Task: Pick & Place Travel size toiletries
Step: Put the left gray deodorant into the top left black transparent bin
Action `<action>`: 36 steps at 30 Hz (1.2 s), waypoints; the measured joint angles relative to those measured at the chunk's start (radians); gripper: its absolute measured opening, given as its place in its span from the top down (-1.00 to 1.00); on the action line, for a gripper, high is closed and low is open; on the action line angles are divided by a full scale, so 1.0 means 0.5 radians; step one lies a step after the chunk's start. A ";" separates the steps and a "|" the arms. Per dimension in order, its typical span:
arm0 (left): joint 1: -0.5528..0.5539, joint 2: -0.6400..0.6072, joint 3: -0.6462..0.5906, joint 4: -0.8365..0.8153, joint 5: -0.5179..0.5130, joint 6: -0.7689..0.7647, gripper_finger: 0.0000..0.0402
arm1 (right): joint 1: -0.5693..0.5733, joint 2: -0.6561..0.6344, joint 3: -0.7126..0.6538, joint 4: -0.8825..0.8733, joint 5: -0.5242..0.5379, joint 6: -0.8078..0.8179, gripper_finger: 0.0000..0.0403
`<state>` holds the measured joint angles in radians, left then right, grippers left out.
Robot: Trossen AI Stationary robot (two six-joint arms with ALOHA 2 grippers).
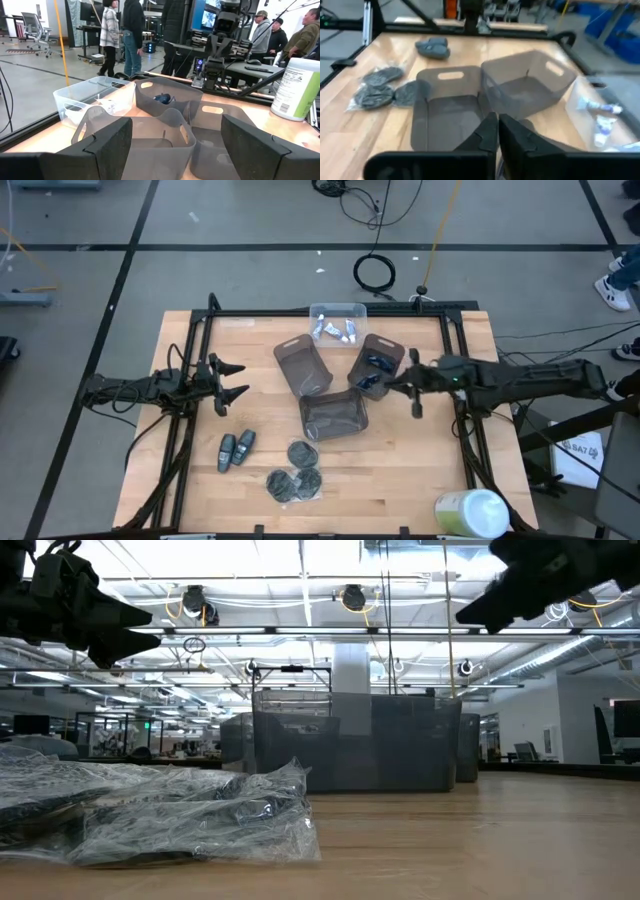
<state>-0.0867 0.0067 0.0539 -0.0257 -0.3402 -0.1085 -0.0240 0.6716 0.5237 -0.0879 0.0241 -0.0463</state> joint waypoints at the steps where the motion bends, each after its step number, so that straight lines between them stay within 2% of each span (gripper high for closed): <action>1: 0.000 -0.001 0.000 0.000 0.000 0.000 -0.48 | 0.020 -0.058 -0.043 0.027 0.037 -0.002 0.97; 4: 0.000 -0.001 0.000 0.000 0.000 0.000 -0.48 | 0.058 -0.210 -0.152 0.107 0.120 -0.013 0.95; 13: 0.000 0.000 0.000 0.000 -0.001 0.000 -0.48 | 0.085 -0.472 -0.486 0.366 0.096 -0.026 1.00; 24: 0.000 0.000 0.000 0.009 -0.001 0.002 -0.48 | 0.084 -0.660 -0.608 0.375 0.046 0.012 1.00; 29: 0.000 0.000 0.000 0.191 -0.001 0.037 -0.48 | 0.084 -0.746 -0.655 0.371 0.046 0.001 1.00; 36: 0.000 -0.001 0.000 0.428 0.000 -0.112 -0.48 | 0.084 -0.837 -0.738 0.377 0.046 0.001 1.00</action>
<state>-0.0868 0.0063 0.0540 0.1883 -0.3401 -0.1644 0.0181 0.2532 0.1548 0.1008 0.0471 -0.0456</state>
